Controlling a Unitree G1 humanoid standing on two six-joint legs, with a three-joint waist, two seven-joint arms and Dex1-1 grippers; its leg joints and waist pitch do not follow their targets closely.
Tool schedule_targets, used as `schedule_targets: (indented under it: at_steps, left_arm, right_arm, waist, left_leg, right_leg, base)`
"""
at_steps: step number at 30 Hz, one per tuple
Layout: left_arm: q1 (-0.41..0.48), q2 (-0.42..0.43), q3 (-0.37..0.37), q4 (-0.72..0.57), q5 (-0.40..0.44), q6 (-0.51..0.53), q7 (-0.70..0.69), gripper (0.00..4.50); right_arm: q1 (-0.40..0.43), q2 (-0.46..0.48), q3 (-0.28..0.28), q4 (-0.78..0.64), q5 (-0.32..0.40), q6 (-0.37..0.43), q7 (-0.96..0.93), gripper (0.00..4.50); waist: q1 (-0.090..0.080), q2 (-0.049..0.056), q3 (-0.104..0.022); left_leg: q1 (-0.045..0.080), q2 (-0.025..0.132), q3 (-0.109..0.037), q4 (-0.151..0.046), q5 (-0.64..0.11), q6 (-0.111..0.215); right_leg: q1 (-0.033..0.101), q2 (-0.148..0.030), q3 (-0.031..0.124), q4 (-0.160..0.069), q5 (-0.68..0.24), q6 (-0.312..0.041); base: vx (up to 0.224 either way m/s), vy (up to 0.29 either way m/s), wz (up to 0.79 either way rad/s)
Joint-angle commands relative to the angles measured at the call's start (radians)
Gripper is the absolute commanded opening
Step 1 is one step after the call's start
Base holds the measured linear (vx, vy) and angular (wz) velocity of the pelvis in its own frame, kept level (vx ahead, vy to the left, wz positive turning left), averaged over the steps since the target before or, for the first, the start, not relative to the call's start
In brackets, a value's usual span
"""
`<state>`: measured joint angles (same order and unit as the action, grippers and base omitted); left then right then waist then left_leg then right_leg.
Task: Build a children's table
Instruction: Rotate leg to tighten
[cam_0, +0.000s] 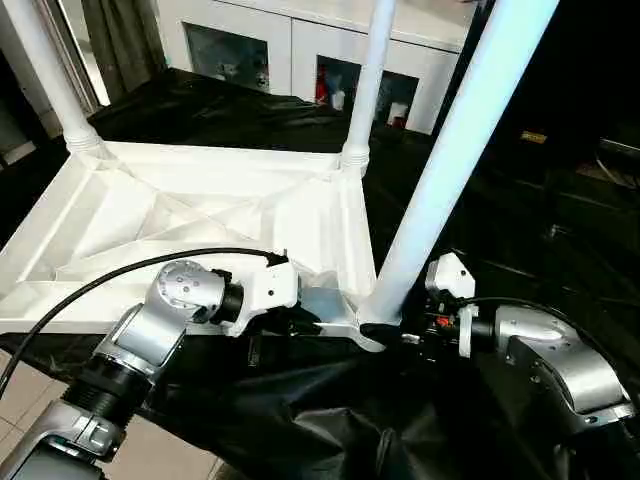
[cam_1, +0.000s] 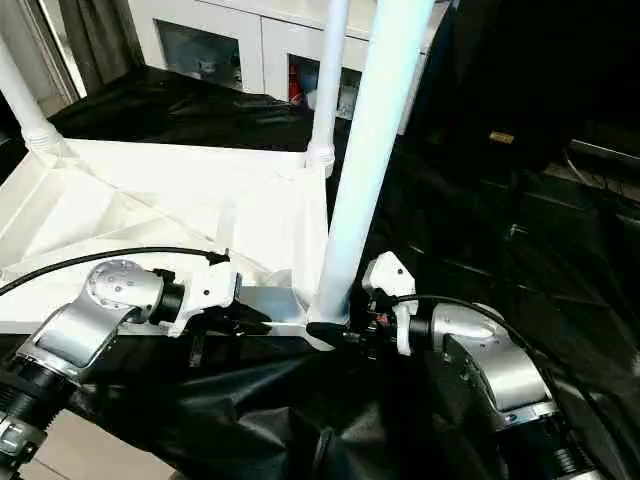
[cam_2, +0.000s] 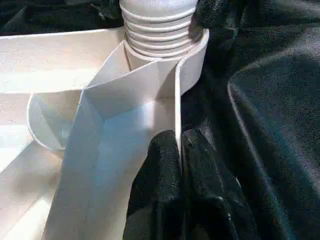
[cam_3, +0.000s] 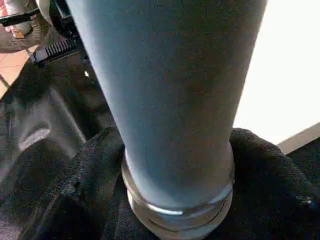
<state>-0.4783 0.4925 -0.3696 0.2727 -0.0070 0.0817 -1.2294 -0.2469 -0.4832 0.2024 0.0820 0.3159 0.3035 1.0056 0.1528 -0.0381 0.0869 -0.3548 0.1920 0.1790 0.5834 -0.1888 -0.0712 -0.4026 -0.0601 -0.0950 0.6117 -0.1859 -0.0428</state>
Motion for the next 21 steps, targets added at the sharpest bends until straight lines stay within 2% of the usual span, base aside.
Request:
schedule_targets:
  at_steps: [1, 9, 12, 13, 16, 19, 21]
  left_arm:
    - [-0.003, 0.004, 0.011, -0.037, -0.015, 0.0, 0.008, 0.0]
    - [0.001, 0.009, 0.01, -0.038, -0.008, 0.008, 0.007, 0.0]
    - [-0.004, 0.004, 0.013, -0.024, 0.009, 0.022, 0.038, 0.0]
    - [-0.014, -0.008, 0.02, -0.004, 0.025, 0.047, 0.082, 0.0]
    - [-0.037, -0.039, 0.038, 0.04, 0.047, 0.091, 0.164, 0.0]
    - [-0.081, -0.1, 0.06, 0.112, 0.073, 0.144, 0.292, 0.0]
    - [-0.129, -0.176, 0.076, 0.183, 0.094, 0.202, 0.427, 0.0]
  right_arm:
    - [-0.003, 0.0, -0.004, -0.009, 0.005, 0.003, 0.011, 3.07]
    - [0.01, 0.006, 0.006, 0.009, -0.011, -0.003, 0.006, 2.77]
    - [0.012, 0.028, -0.003, 0.037, -0.028, -0.005, -0.045, 2.76]
    - [0.003, 0.056, -0.019, 0.075, -0.044, -0.015, -0.106, 2.75]
    - [-0.022, 0.12, -0.06, 0.156, -0.067, -0.02, -0.243, 2.75]
    - [-0.07, 0.23, -0.132, 0.262, -0.083, -0.004, -0.477, 2.74]
    - [-0.11, 0.31, -0.147, 0.338, -0.119, -0.005, -0.65, 2.74]
  waist:
    - [0.003, 0.002, -0.073]
    - [0.002, 0.003, -0.075]
    - [0.0, 0.004, -0.074]
    - [-0.001, 0.007, -0.072]
    - [-0.01, 0.006, -0.065]
    - [-0.017, 0.006, -0.064]
    - [-0.021, 0.008, -0.062]
  left_leg:
    - [0.004, 0.051, -0.02, -0.065, -0.125, 0.05]
    - [0.003, 0.049, -0.02, -0.063, -0.111, 0.057]
    - [0.002, 0.049, -0.021, -0.063, -0.116, 0.052]
    - [0.002, 0.049, -0.021, -0.064, -0.125, 0.049]
    - [0.008, 0.046, -0.021, -0.068, -0.185, 0.02]
    - [0.002, 0.043, -0.03, -0.074, -0.204, -0.007]
    - [0.012, 0.041, -0.027, -0.073, -0.225, -0.017]
  right_leg:
    - [0.058, -0.103, 0.069, -0.069, -0.184, -0.162]
    - [0.06, -0.102, 0.068, -0.063, -0.142, -0.177]
    - [0.06, -0.103, 0.067, -0.064, -0.151, -0.177]
    - [0.058, -0.102, 0.067, -0.066, -0.164, -0.176]
    - [0.054, -0.105, 0.065, -0.083, -0.291, -0.155]
    - [0.06, -0.109, 0.061, -0.092, -0.393, -0.112]
    - [0.049, -0.108, 0.062, -0.104, -0.447, -0.094]
  base:
    - [0.0, 0.0, 0.0]
    - [0.0, 0.0, 0.0]
    - [0.0, 0.0, 0.0]
    - [0.0, 0.0, 0.0]
    - [0.0, 0.0, 0.0]
    - [-0.019, 0.001, -0.03]
    - [0.0, 0.0, 0.0]
